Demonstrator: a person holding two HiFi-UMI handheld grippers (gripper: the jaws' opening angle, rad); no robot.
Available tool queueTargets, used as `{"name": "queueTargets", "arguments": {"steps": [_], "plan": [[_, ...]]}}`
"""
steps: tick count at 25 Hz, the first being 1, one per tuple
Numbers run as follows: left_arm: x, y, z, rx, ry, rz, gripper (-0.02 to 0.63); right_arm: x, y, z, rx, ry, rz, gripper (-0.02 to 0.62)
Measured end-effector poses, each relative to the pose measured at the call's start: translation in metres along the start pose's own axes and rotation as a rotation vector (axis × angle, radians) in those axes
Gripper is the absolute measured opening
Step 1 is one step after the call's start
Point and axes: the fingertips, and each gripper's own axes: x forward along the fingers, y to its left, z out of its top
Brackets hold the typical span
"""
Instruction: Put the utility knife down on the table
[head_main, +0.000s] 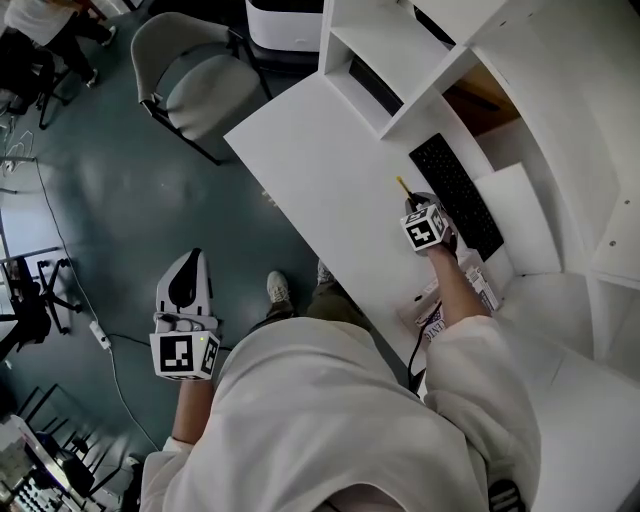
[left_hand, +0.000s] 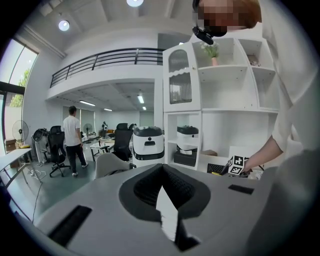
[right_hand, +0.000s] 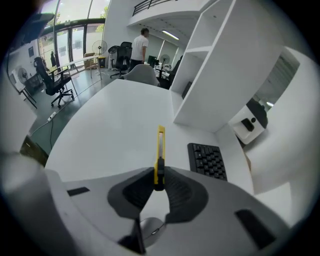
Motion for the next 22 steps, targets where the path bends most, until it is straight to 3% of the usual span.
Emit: {"name": "queueTargets", "arguments": {"steps": [22], "plan": [[0.036,0.0,-0.015,-0.003,0.076,-0.015,0.001,0.061,0.025,-0.024,0.007,0.165,0.16,0.067]]}}
